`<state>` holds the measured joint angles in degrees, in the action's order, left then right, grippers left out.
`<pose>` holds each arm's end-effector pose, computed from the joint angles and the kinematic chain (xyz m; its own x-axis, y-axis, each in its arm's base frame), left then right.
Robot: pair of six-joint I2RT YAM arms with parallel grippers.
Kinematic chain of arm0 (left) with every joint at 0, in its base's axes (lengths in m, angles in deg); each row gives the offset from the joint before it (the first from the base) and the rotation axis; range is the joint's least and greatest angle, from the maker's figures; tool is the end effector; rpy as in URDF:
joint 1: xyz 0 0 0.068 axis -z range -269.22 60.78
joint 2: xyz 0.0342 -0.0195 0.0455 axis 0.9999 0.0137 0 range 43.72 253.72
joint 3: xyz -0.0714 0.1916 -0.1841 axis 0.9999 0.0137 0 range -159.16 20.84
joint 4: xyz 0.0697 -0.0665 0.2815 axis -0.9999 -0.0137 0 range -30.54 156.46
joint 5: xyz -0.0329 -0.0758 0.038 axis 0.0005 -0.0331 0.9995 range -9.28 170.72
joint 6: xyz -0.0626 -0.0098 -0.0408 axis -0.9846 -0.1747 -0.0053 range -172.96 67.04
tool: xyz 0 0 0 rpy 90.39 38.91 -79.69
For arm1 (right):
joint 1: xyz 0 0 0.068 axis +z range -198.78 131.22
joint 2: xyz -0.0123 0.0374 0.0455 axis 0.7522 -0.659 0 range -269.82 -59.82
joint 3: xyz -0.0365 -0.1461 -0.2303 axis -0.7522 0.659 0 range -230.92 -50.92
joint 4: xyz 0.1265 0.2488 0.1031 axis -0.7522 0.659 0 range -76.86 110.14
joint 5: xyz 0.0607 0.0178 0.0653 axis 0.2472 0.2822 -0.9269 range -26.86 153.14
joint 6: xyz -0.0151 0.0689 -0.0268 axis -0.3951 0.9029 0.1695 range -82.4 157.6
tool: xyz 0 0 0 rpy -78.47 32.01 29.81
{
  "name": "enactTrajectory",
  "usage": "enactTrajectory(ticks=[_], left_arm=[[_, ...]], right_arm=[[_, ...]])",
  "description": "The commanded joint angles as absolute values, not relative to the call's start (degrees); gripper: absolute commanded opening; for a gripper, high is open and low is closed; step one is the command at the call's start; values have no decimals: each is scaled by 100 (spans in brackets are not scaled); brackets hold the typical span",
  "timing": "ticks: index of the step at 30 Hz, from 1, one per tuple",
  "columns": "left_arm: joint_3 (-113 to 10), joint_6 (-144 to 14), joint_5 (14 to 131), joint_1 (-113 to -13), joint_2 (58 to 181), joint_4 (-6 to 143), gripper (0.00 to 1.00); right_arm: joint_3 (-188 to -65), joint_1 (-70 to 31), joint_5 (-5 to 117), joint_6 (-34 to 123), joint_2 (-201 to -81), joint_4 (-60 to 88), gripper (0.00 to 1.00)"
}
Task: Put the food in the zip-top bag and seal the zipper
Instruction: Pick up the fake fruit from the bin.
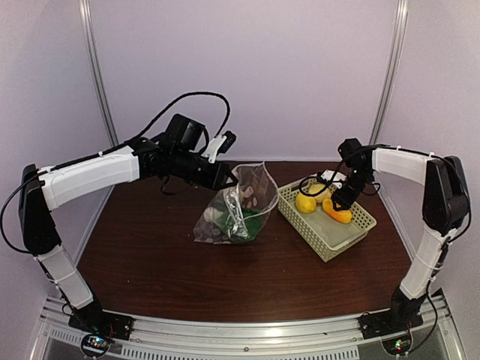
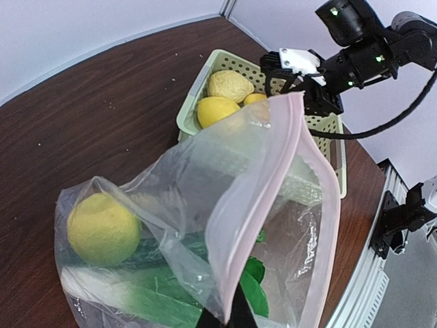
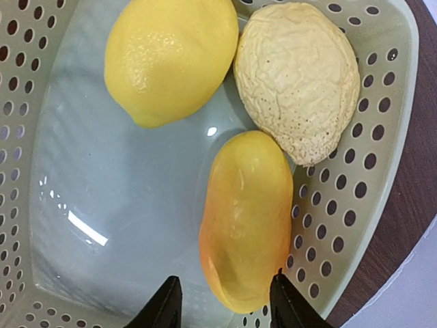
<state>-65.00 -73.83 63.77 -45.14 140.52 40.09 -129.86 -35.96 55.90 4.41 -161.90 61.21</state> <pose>0.3091 -0.3250 0.3013 -0.7034 0.2068 -0.6800 0.6221 0.6418 -0.4484 0.3921 0.0974 0.1881 -0.6303 -0.7004 -0.3349 -0.7228 0.6869 -0.0764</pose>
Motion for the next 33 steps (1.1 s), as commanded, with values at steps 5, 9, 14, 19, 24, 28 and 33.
enactTrajectory(ticks=[5, 9, 14, 19, 24, 28, 33], left_arm=[[-6332, -7454, 6360, -4545, 13802, 4263, 0], [-6321, -7485, 6319, -4545, 13807, 4264, 0], [-6305, -7502, 6302, -4547, 13803, 4286, 0], [-6309, -7538, 6223, -4545, 13844, 4307, 0], [-6309, -7546, 6218, -4546, 13845, 4314, 0], [-6316, -7538, 6207, -4549, 13853, 4315, 0], [-6323, -7533, 6198, -4549, 13900, 4340, 0]], right_arm=[[-13808, -3540, 5907, 523, -16935, 6079, 48], [-13899, -3462, 6120, 552, -17169, 6032, 50], [-13903, -3390, 6288, 568, -17398, 6033, 50], [-13841, -3275, 6288, 640, -17513, 6046, 50], [-13877, -3167, 6433, 763, -17538, 6091, 41], [-13948, -3165, 6438, 888, -17287, 6313, 31], [-13983, -3155, 6246, 996, -16559, 6761, 25]])
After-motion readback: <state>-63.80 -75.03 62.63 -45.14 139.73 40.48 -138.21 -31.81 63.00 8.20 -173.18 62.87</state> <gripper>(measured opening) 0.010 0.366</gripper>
